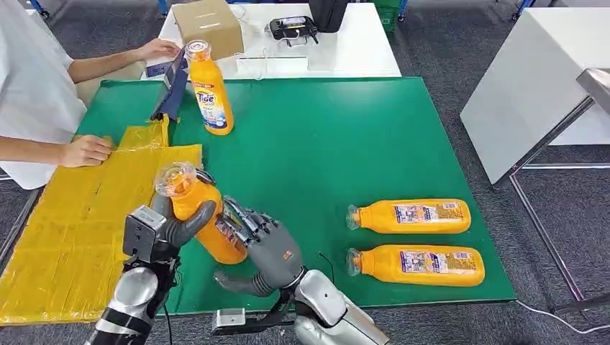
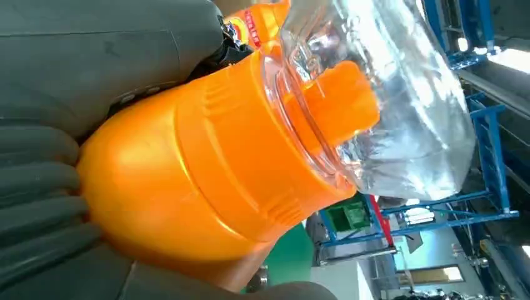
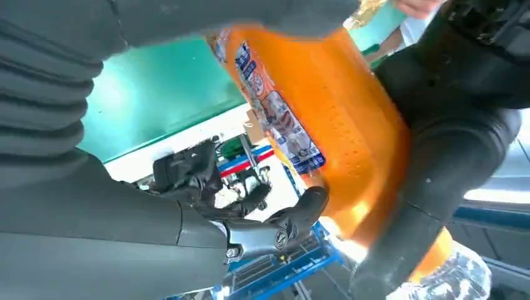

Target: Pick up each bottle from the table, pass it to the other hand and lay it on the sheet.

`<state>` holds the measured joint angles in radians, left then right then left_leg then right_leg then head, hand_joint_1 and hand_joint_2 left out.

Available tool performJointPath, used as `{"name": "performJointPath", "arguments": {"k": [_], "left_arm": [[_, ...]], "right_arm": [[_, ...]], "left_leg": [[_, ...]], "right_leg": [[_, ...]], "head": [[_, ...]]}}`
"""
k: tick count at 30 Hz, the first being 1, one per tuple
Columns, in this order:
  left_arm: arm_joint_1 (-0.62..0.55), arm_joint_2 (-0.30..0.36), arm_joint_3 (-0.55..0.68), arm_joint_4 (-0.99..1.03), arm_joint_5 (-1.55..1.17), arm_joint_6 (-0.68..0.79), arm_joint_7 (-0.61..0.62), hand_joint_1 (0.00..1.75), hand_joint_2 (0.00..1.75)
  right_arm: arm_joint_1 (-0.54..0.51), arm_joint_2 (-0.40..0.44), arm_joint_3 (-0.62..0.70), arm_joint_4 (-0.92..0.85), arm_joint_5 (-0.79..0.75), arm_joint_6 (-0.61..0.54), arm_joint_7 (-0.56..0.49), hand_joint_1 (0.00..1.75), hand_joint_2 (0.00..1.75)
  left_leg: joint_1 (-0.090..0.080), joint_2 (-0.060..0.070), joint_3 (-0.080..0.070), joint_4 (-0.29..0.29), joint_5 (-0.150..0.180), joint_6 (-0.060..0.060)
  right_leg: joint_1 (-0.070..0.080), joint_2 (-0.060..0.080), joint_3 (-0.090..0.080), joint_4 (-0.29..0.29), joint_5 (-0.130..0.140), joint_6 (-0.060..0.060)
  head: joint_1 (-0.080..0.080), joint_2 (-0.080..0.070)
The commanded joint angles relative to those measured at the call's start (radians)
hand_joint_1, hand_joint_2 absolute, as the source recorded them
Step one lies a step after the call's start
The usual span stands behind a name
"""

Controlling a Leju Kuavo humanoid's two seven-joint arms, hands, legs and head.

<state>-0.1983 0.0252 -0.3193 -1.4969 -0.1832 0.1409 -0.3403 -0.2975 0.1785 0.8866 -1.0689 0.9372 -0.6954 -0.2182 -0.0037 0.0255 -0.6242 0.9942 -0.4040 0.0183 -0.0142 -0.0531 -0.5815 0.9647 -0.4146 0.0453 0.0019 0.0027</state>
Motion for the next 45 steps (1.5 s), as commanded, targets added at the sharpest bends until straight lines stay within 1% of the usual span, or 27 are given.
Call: {"name": "performJointPath", "arguments": {"k": [1, 5, 7, 11, 12, 13, 14, 15, 17, 19, 20, 21, 22, 24, 25, 28, 30, 31, 32, 33, 34, 37, 38, 39, 40, 44, 45], "left_arm": [[-0.099, -0.005, 0.069, 0.05, -0.311, 0.285, 0.041, 1.75, 1.75], [-0.132, -0.008, 0.112, 0.084, -0.555, 0.436, 0.092, 1.75, 1.75], [-0.143, -0.023, 0.135, 0.118, -0.801, 0.556, 0.146, 1.75, 1.75], [-0.144, -0.046, 0.216, 0.156, -1.305, 0.557, 0.28, 1.75, 1.75], [-0.162, 0.018, 0.179, 0.23, -1.388, 0.557, 0.366, 1.75, 1.75], [-0.239, 0.197, -0.044, 0.344, -1.388, 0.524, 0.604, 1.75, 1.75], [-0.282, 0.238, -0.193, 0.404, -1.388, 0.503, 0.736, 1.75, 1.75], [-0.307, 0.246, -0.26, 0.487, -1.388, 0.516, 0.794, 1.75, 1.75], [-0.312, 0.242, -0.261, 0.526, -1.388, 0.549, 0.793, 1.75, 1.75], [-0.312, 0.242, -0.261, 0.526, -1.388, 0.549, 0.793, 1.75, 1.75], [-0.312, 0.242, -0.261, 0.526, -1.388, 0.549, 0.793, 1.75, 1.75], [-0.337, 0.26, -0.315, 0.539, -1.388, 0.493, 0.831, 1.75, 1.75], [-0.355, 0.273, -0.379, 0.616, -1.388, 0.409, 0.866, 1.75, 1.75], [-0.404, 0.299, -0.522, 0.754, -1.388, 0.41, 0.944, 1.75, 1.75], [-0.421, 0.282, -0.574, 0.874, -1.388, 0.376, 0.94, 1.75, 1.75], [-0.401, 0.211, -0.508, 1.083, -1.372, 0.447, 0.868, 1.75, 1.75], [-0.386, 0.18, -0.432, 1.119, -1.336, 0.483, 0.829, 1.75, 1.75], [-0.382, 0.161, -0.385, 1.136, -1.302, 0.486, 0.79, 1.75, 1.75], [-0.369, 0.131, -0.277, 1.138, -1.203, 0.515, 0.69, 1.75, 1.75], [-0.364, 0.121, -0.246, 1.138, -1.191, 0.543, 0.663, 1.4, 1.75], [-0.348, 0.121, -0.225, 1.09, -1.206, 0.557, 0.666, 0.0, 1.75], [-0.298, 0.091, -0.049, 0.97, -1.099, 0.557, 0.552, 0.0, 1.75], [-0.271, 0.05, 0.081, 0.901, -1.009, 0.557, 0.428, 0.0, 0.0], [-0.259, 0.001, 0.213, 0.874, -0.901, 0.557, 0.26, 0.0, 0.0], [-0.264, -0.039, 0.291, 0.884, -0.759, 0.557, 0.101, 0.0, 0.0], [-0.262, -0.042, 0.289, 0.877, -0.761, 0.555, 0.104, 0.0, 0.0], [-0.246, -0.053, 0.317, 0.835, -0.674, 0.521, 0.035, 0.0, 0.0]], "right_arm": [[0.088, -0.063, -0.169, -0.293, -0.092, -0.003, -0.035, 0.0, 1.75], [0.115, -0.072, -0.256, -0.419, -0.123, -0.003, -0.048, 0.0, 1.75], [0.12, -0.081, -0.277, -0.466, -0.126, -0.003, -0.055, 0.0, 1.75], [0.126, -0.106, -0.301, -0.514, -0.118, 0.006, -0.043, 0.0, 1.75], [0.12, -0.125, -0.312, -0.526, -0.092, 0.037, -0.01, 0.0, 1.75], [0.107, -0.146, -0.325, -0.531, -0.038, 0.072, 0.028, 0.0, 1.75], [0.101, -0.154, -0.331, -0.535, -0.007, 0.093, 0.051, 0.0, 1.75], [0.09, -0.168, -0.342, -0.541, 0.016, 0.117, 0.071, 0.0, 1.75], [0.087, -0.171, -0.348, -0.541, 0.014, 0.121, 0.072, 0.0, 1.75], [0.087, -0.171, -0.348, -0.541, 0.014, 0.121, 0.072, 0.0, 1.75], [0.087, -0.171, -0.348, -0.541, 0.014, 0.121, 0.072, 0.0, 1.75], [0.085, -0.172, -0.341, -0.536, 0.042, 0.134, 0.088, 0.0, 1.75], [0.059, -0.206, -0.339, -0.527, 0.143, 0.191, 0.163, 0.0, 1.75], [0.027, -0.234, -0.348, -0.511, 0.177, 0.232, 0.203, 0.0, 1.75], [-0.006, -0.261, -0.351, -0.485, 0.215, 0.295, 0.241, 0.0, 1.75], [-0.057, -0.316, -0.381, -0.404, 0.271, 0.371, 0.296, 0.0, 1.75], [-0.061, -0.345, -0.4, -0.369, 0.272, 0.378, 0.297, 0.0, 1.75], [-0.064, -0.354, -0.411, -0.346, 0.268, 0.39, 0.302, 0.0, 1.75], [-0.071, -0.374, -0.422, -0.31, 0.27, 0.424, 0.316, 0.0, 1.75], [-0.076, -0.386, -0.434, -0.283, 0.264, 0.436, 0.32, 0.0, 1.75], [-0.088, -0.403, -0.443, -0.244, 0.257, 0.462, 0.323, 0.0, 1.75], [-0.108, -0.432, -0.465, -0.176, 0.261, 0.494, 0.335, 0.0, 1.75], [-0.116, -0.457, -0.459, -0.149, 0.299, 0.506, 0.339, 0.0, 1.75], [-0.108, -0.469, -0.473, -0.134, 0.317, 0.506, 0.337, 0.0, 1.75], [-0.1, -0.484, -0.48, -0.125, 0.318, 0.522, 0.318, 0.0, 1.75], [-0.095, -0.486, -0.483, -0.127, 0.316, 0.521, 0.313, 0.0, 1.75], [-0.09, -0.485, -0.488, -0.137, 0.305, 0.533, 0.304, 0.0, 1.75]], "left_leg": [[0.001, -0.005, 0.001, 0.001, -0.001, -0.001], [0.001, -0.005, 0.0, 0.001, 0.0, -0.001], [0.002, -0.006, 0.003, 0.002, -0.001, -0.001], [0.001, -0.005, 0.003, 0.001, -0.002, -0.001], [0.001, -0.004, 0.003, 0.0, -0.001, -0.001], [0.001, -0.005, 0.004, 0.0, -0.001, -0.001], [0.0, -0.004, 0.004, -0.001, 0.0, -0.001], [0.001, -0.009, 0.005, -0.001, 0.0, -0.002], [0.001, -0.009, 0.005, -0.001, 0.001, -0.001], [0.0, 0.0, 0.003, -0.001, 0.0, -0.001], [0.001, -0.001, 0.004, 0.0, -0.001, -0.002], [0.001, -0.003, 0.002, 0.0, 0.0, -0.001], [0.002, -0.004, 0.005, 0.001, -0.001, -0.002], [0.002, -0.003, 0.003, 0.001, 0.0, -0.001], [0.002, -0.001, 0.005, 0.0, 0.0, -0.001], [0.0, 0.001, 0.007, -0.002, 0.0, -0.001], [0.0, 0.001, 0.004, -0.001, 0.001, 0.0], [0.0, 0.0, 0.005, -0.001, 0.0, 0.0], [-0.001, -0.001, 0.003, -0.001, 0.001, 0.0], [0.0, -0.002, 0.004, 0.0, 0.0, 0.0], [0.001, -0.003, 0.006, 0.0, 0.0, 0.0], [-0.002, -0.005, 0.004, -0.001, 0.001, 0.001], [-0.001, -0.006, 0.006, 0.0, 0.0, 0.001], [-0.002, -0.007, 0.003, 0.0, 0.001, 0.001], [-0.001, -0.009, 0.005, 0.0, 0.001, 0.001], [-0.002, -0.011, 0.003, 0.0, 0.002, 0.002], [-0.002, -0.01, 0.003, 0.001, 0.002, 0.002]], "right_leg": [[0.001, -0.001, 0.002, 0.001, -0.002, -0.001], [0.001, -0.001, 0.002, 0.001, -0.001, -0.001], [0.001, 0.001, 0.005, 0.001, -0.002, -0.002], [0.001, 0.001, 0.005, 0.0, -0.002, -0.001], [0.0, 0.001, 0.005, -0.001, -0.001, -0.001], [0.0, 0.001, 0.006, -0.001, -0.002, -0.001], [0.0, 0.0, 0.005, -0.001, -0.001, -0.001], [0.0, -0.003, 0.007, -0.001, -0.002, -0.002], [0.0, -0.003, 0.007, -0.001, -0.002, -0.002], [0.0, 0.003, 0.002, 0.0, 0.001, -0.001], [0.001, 0.004, 0.004, 0.0, 0.0, -0.002], [0.001, 0.001, 0.002, 0.0, 0.001, -0.003], [0.001, 0.002, 0.005, 0.0, 0.0, -0.004], [0.001, 0.001, 0.005, 0.0, 0.0, -0.004], [0.001, 0.003, 0.005, 0.0, 0.001, -0.004], [-0.001, 0.007, 0.007, -0.001, 0.002, -0.004], [-0.001, 0.004, 0.004, -0.002, 0.003, -0.003], [-0.001, 0.005, 0.006, -0.002, 0.002, -0.003], [-0.001, 0.002, 0.004, -0.001, 0.002, -0.003], [0.0, 0.003, 0.005, -0.002, 0.002, -0.003], [0.0, 0.003, 0.008, -0.002, 0.001, -0.003], [-0.002, -0.001, 0.007, -0.001, 0.002, -0.003], [-0.002, 0.001, 0.009, -0.002, 0.002, -0.003], [-0.002, -0.001, 0.007, -0.001, 0.003, -0.002], [-0.002, 0.0, 0.009, -0.001, 0.002, -0.003], [-0.003, -0.006, 0.007, -0.001, 0.002, -0.002], [-0.003, -0.005, 0.007, -0.001, 0.002, -0.002]], "head": [[0.0, 0.0], [0.0, 0.0], [0.0, 0.0], [0.0, 0.0], [0.0, 0.0], [0.0, 0.0], [0.0, 0.0], [0.0, 0.0], [0.001, 0.0], [-0.002, 0.0], [0.0, 0.0], [-0.001, 0.0], [0.0, 0.0], [0.0, 0.0], [0.0, 0.0], [0.0, 0.0], [0.0, 0.0], [0.0, 0.0], [0.0, 0.0], [0.0, 0.0], [0.0, 0.0], [0.0, 0.0], [0.0, 0.0], [0.0, 0.0], [-0.001, 0.0], [0.0, 0.0], [0.0, 0.0]]}}
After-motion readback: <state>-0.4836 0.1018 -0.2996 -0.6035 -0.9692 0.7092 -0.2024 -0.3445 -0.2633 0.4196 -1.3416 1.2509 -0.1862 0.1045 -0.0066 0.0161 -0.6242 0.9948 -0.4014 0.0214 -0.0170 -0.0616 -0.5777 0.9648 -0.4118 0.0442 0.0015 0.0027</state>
